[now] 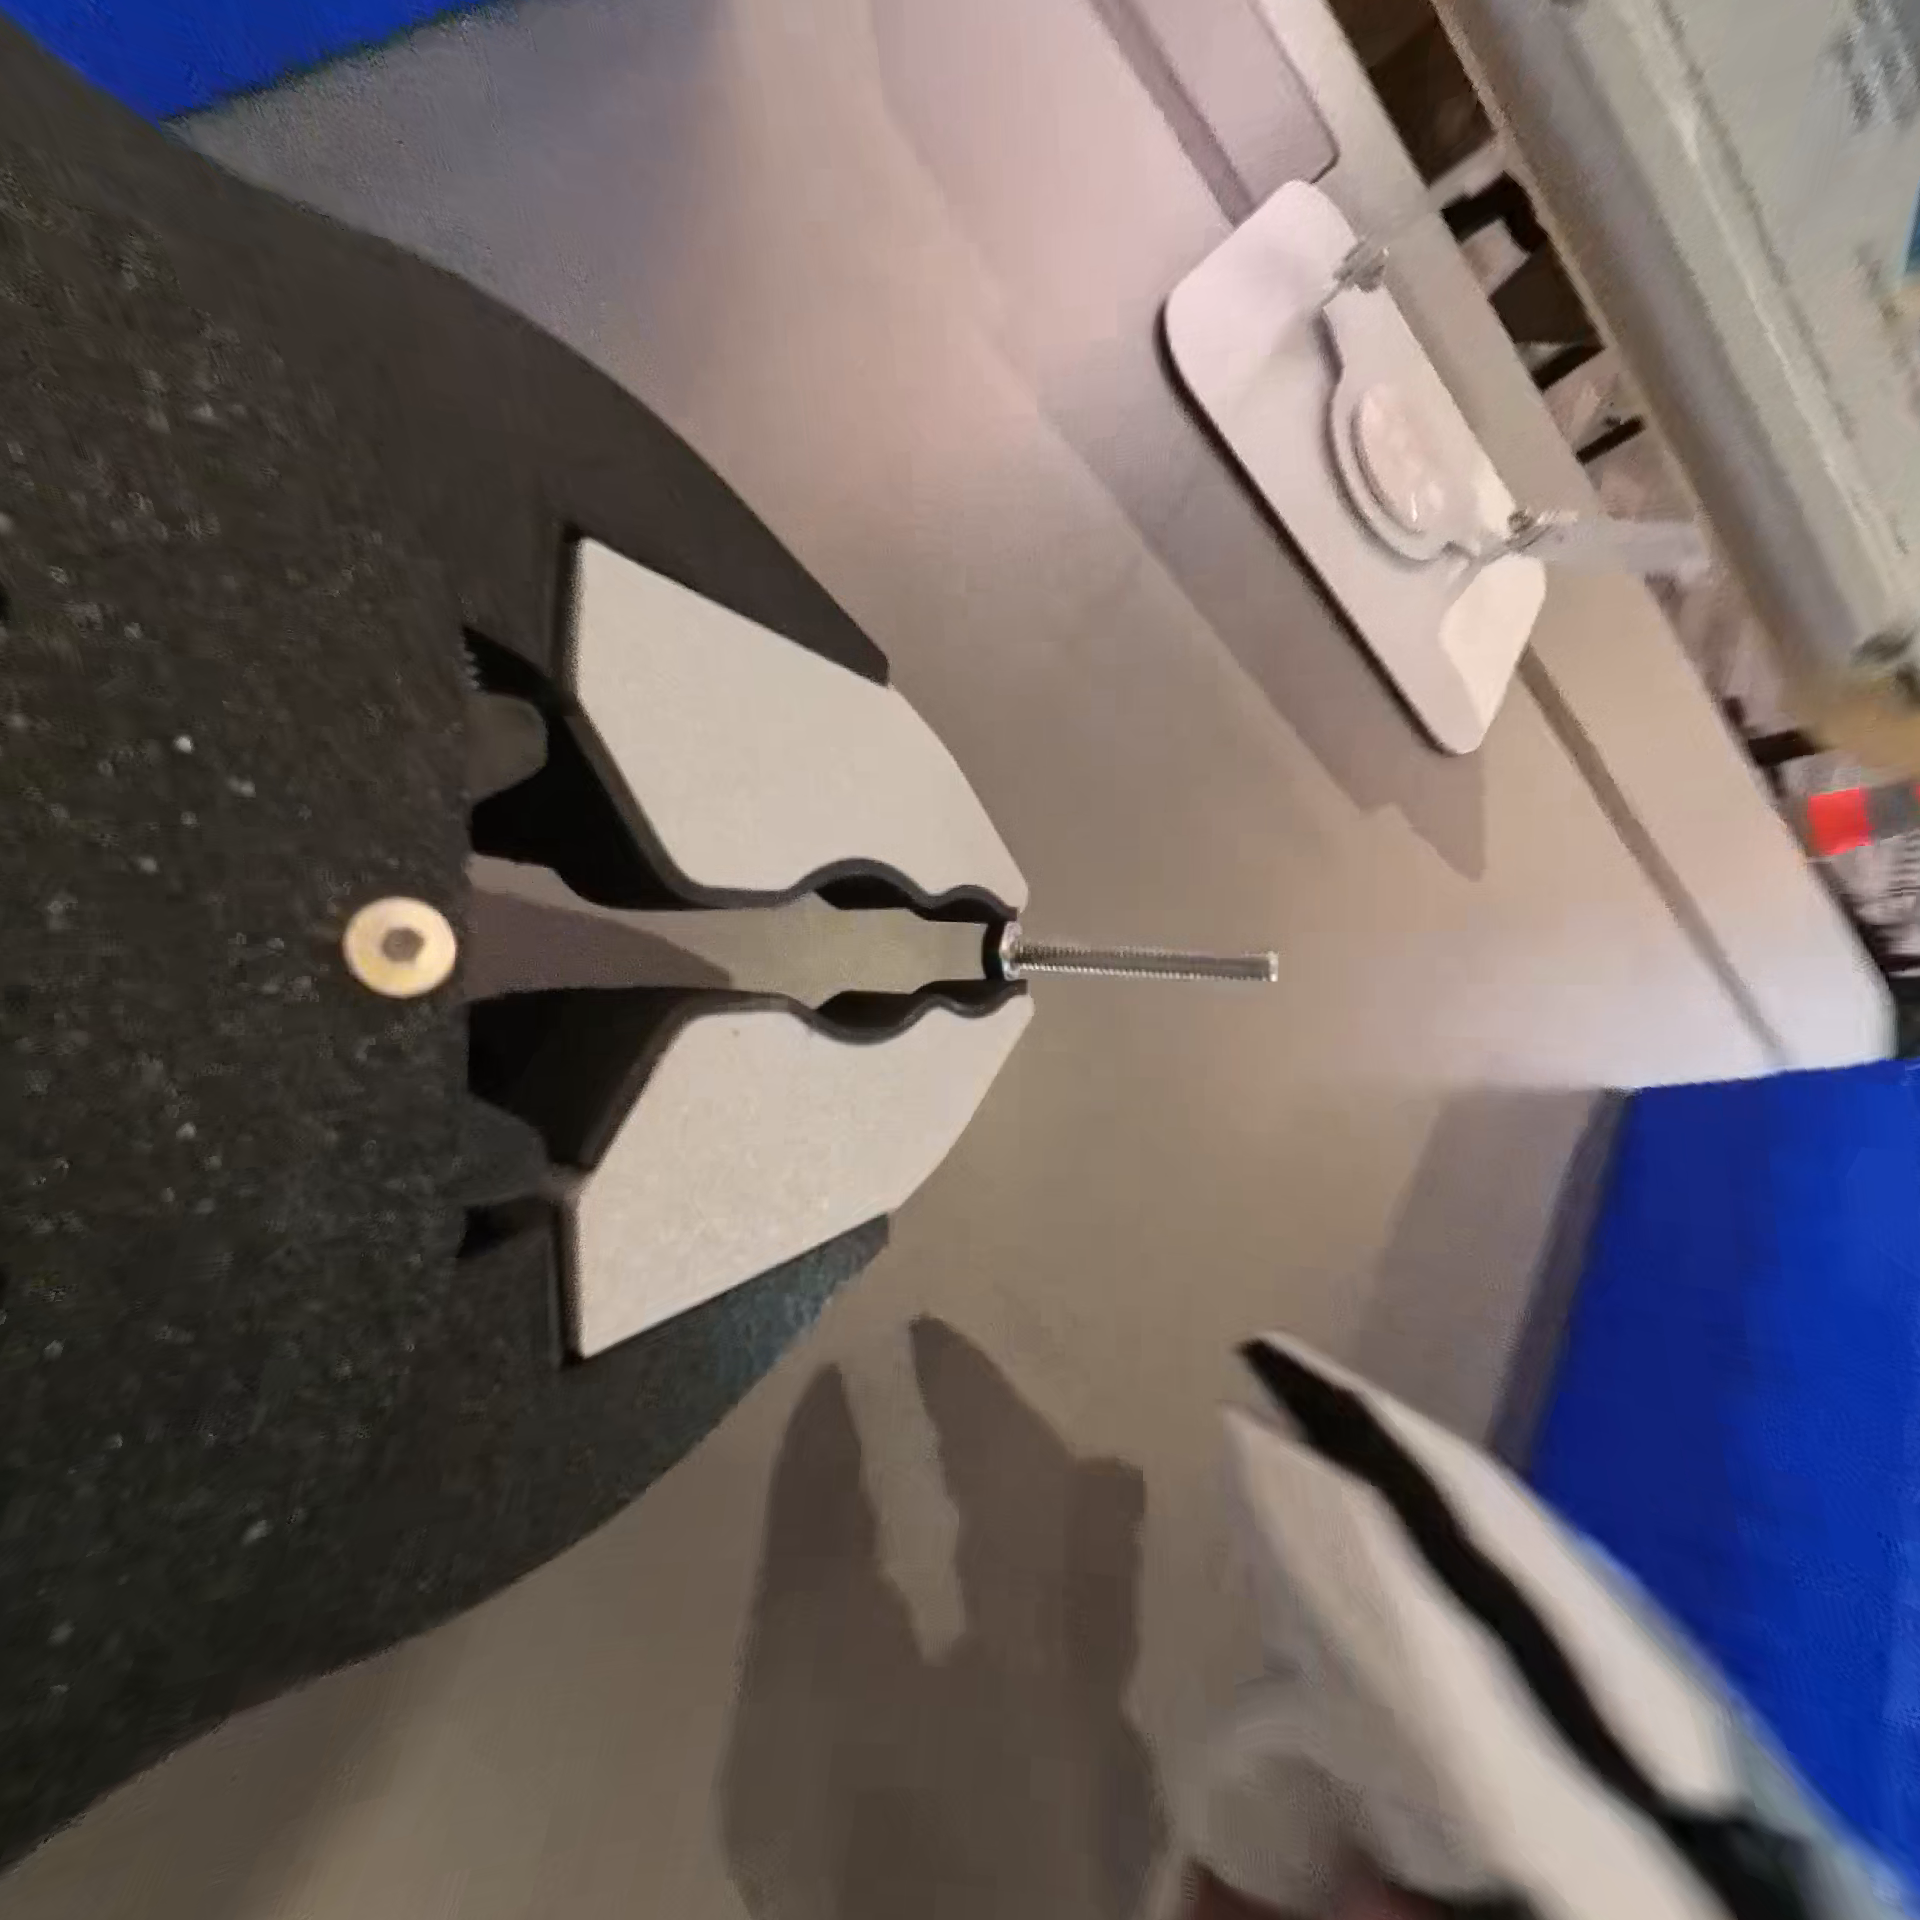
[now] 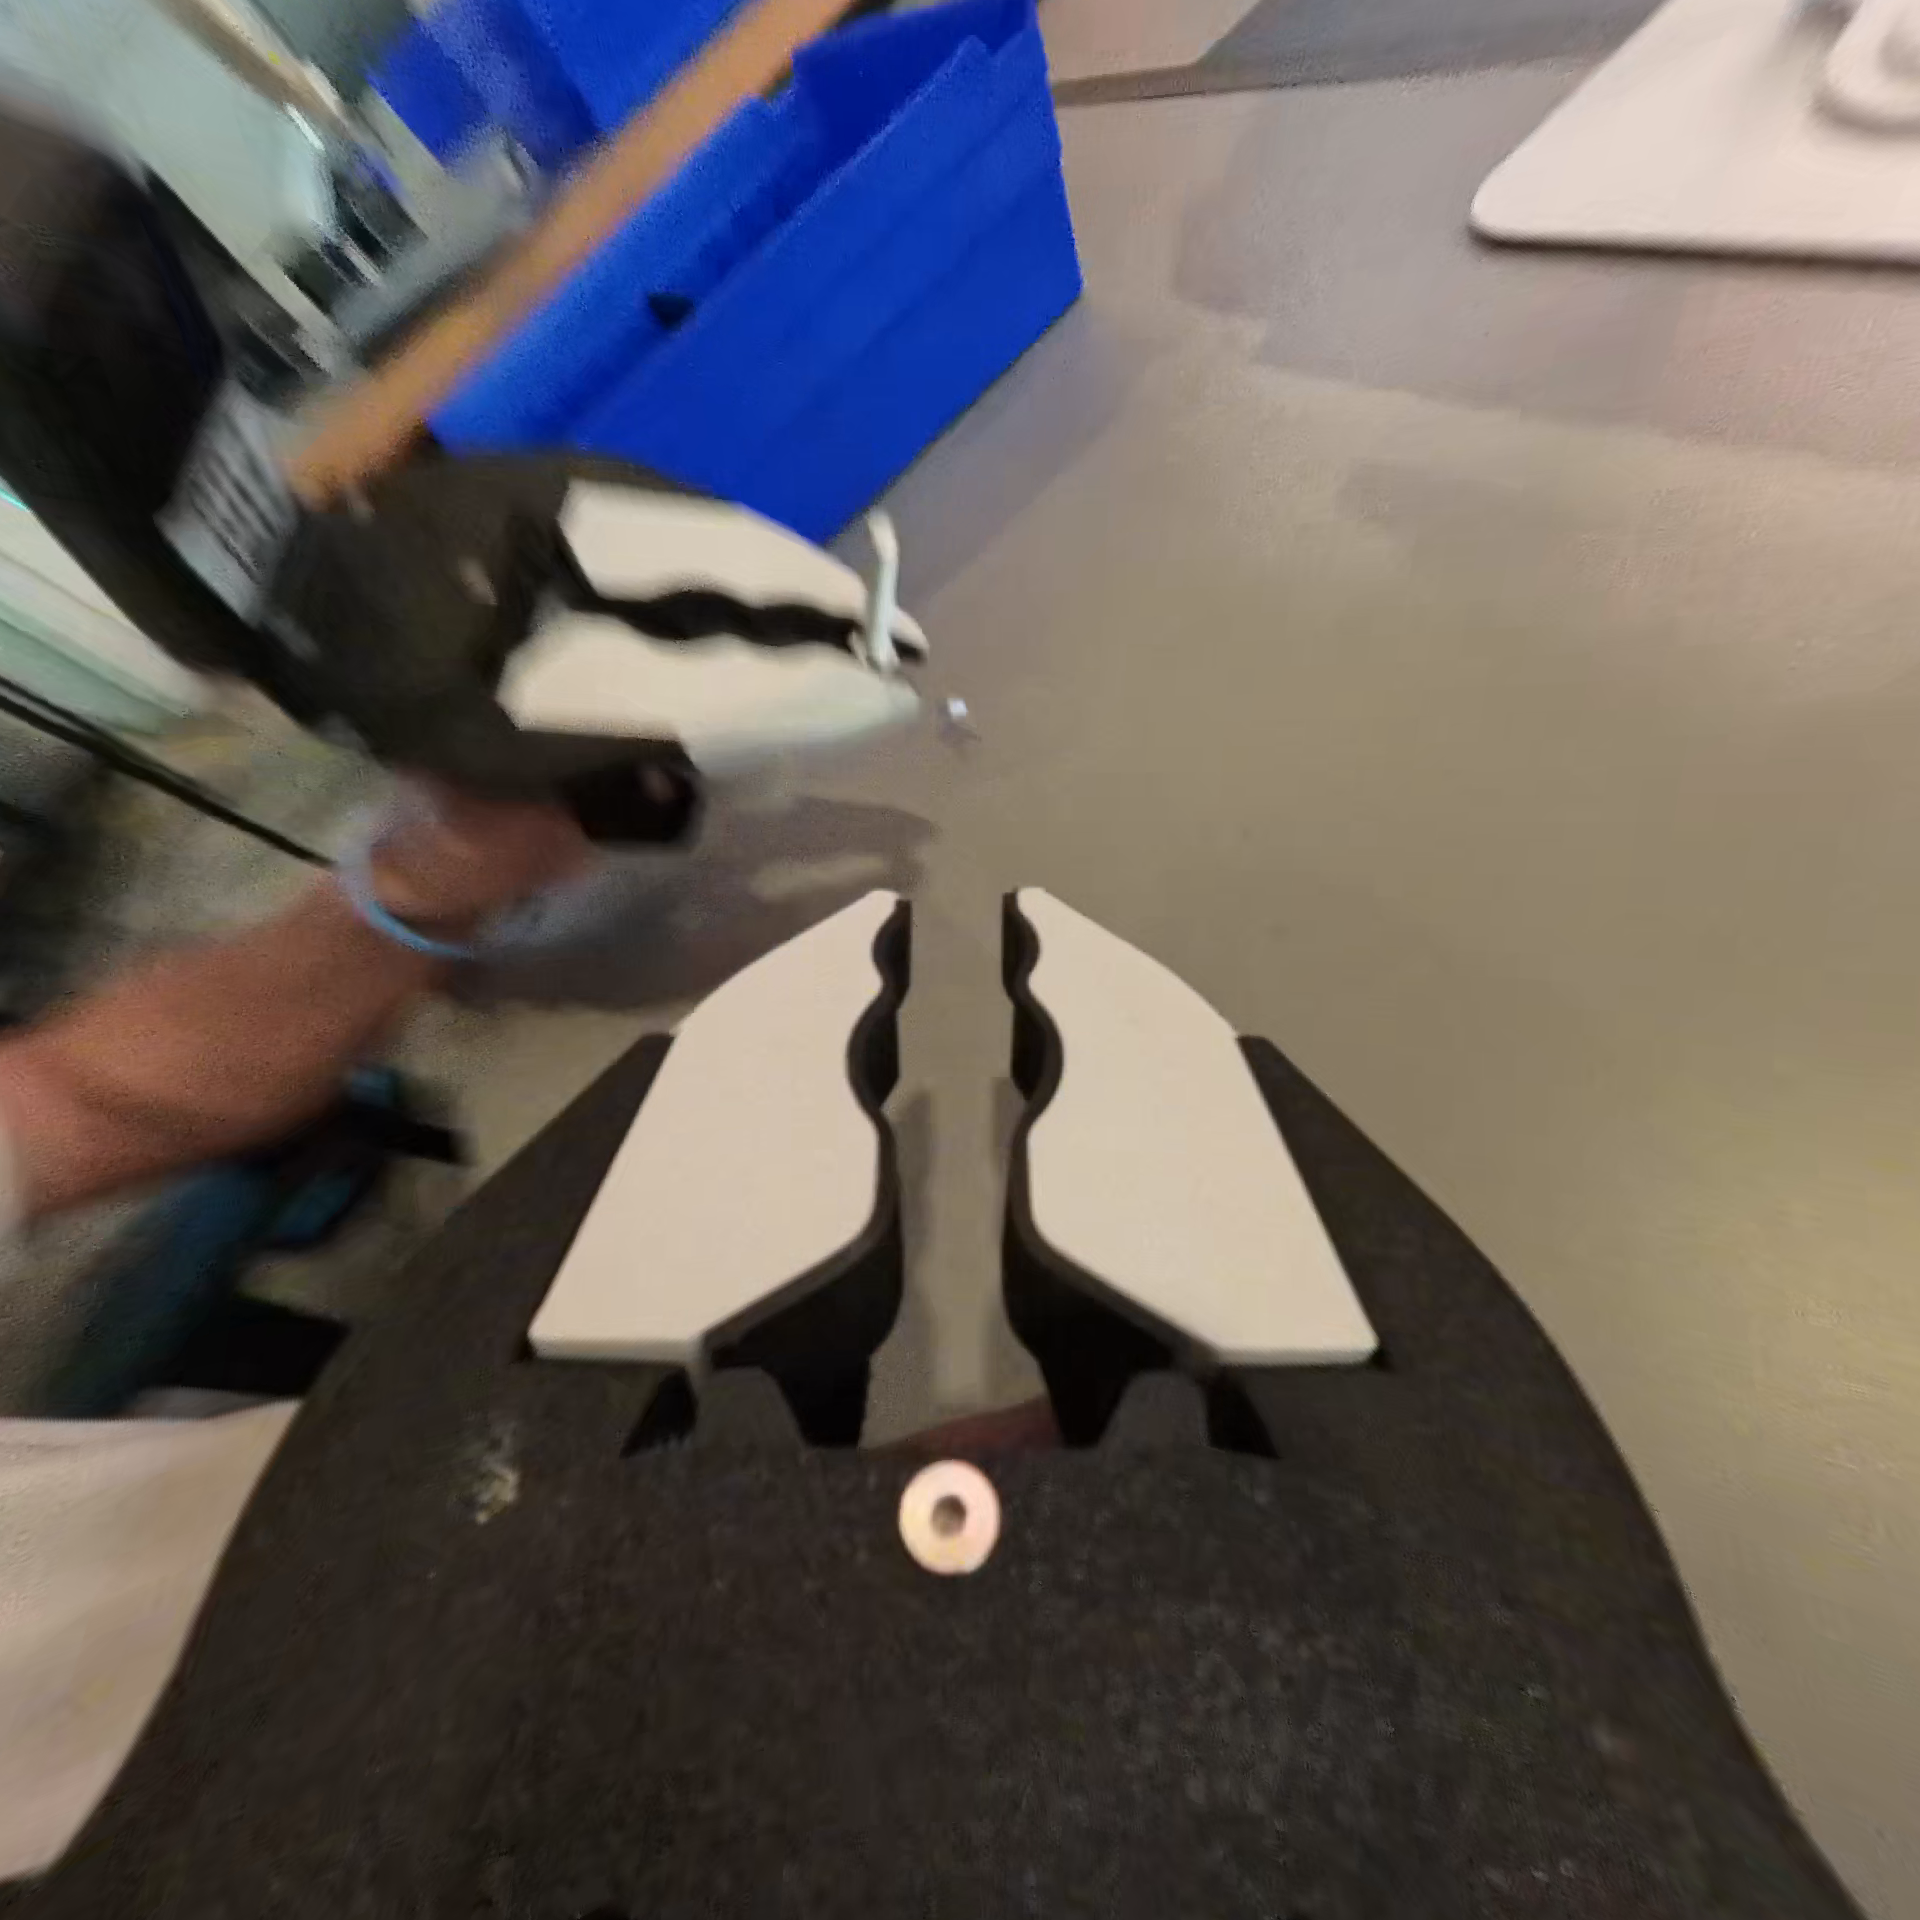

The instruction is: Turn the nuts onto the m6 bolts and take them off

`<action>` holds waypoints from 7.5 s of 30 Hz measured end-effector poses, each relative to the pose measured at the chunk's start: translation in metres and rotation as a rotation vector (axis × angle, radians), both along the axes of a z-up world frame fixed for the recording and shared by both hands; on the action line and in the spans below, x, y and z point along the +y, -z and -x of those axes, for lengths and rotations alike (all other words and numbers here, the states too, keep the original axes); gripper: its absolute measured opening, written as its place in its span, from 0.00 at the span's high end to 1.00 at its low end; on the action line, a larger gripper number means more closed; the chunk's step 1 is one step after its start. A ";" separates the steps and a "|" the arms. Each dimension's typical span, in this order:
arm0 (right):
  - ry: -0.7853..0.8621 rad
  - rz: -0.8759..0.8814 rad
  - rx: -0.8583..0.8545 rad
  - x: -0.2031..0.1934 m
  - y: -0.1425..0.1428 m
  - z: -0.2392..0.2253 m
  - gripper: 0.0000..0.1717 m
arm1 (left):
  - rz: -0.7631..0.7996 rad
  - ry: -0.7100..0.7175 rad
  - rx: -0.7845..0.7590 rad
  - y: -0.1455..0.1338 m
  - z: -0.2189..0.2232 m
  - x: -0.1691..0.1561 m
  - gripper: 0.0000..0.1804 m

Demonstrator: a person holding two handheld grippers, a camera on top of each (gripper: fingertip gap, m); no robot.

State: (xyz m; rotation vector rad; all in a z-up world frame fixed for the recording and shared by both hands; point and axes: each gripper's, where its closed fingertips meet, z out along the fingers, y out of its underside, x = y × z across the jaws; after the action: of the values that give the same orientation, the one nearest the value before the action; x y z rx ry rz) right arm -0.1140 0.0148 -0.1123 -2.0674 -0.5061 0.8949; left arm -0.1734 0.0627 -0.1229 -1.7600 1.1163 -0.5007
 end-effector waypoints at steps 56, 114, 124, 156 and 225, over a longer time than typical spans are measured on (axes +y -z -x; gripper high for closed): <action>-1.407 -0.420 -1.125 0.165 0.079 0.172 0.89 | 0.192 -0.056 -0.464 -0.020 0.125 -0.038 0.95; -0.930 -0.746 -0.448 -0.076 -0.057 0.008 0.94 | 0.494 0.890 0.089 -0.030 -0.034 -0.128 0.95; -0.676 -0.439 -0.282 -0.039 -0.038 -0.002 0.94 | 0.239 0.625 0.191 -0.011 -0.044 -0.086 0.95; -0.023 0.560 0.204 0.030 0.004 0.001 0.94 | 0.004 0.156 0.285 0.035 -0.040 -0.018 0.95; -0.751 -0.366 -0.306 -0.002 -0.024 0.013 0.94 | 0.410 0.666 0.111 -0.011 -0.024 -0.052 0.95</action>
State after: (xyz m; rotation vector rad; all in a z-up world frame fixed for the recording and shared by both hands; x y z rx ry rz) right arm -0.1267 0.0128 -0.0879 -1.6750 -1.5558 0.8030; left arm -0.1499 0.0109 -0.1124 -1.7376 1.7849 -1.1053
